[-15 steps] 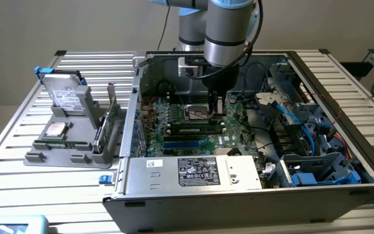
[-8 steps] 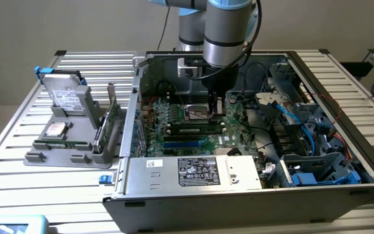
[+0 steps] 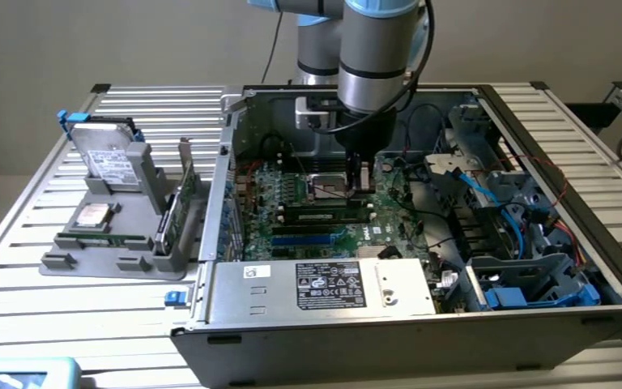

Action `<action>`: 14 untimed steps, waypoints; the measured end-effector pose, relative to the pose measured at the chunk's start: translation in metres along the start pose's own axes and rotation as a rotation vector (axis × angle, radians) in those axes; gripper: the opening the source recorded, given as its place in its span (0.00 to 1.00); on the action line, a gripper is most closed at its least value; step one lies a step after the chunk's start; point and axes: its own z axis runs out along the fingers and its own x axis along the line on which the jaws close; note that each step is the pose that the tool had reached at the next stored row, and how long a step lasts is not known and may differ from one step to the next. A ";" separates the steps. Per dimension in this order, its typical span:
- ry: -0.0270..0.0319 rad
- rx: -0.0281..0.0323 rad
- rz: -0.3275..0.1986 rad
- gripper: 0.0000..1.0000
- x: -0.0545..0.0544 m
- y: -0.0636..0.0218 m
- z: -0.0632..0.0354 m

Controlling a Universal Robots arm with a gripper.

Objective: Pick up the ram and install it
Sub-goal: 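Press down the ram until it locks into place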

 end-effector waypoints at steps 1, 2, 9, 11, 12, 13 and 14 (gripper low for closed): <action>0.0002 0.0000 0.000 0.11 0.000 0.0000 0.0002; 0.0002 0.0000 0.000 0.11 0.000 0.0000 0.0005; 0.0001 0.0001 0.000 0.11 -0.001 0.0001 0.0025; 0.0001 0.0001 0.000 0.11 -0.001 0.0001 0.0031; 0.0001 0.0001 0.000 0.11 -0.001 0.0001 0.0034; 0.0001 0.0001 0.000 0.11 -0.001 0.0001 0.0038; 0.0001 0.0001 0.000 0.11 -0.001 0.0001 0.0041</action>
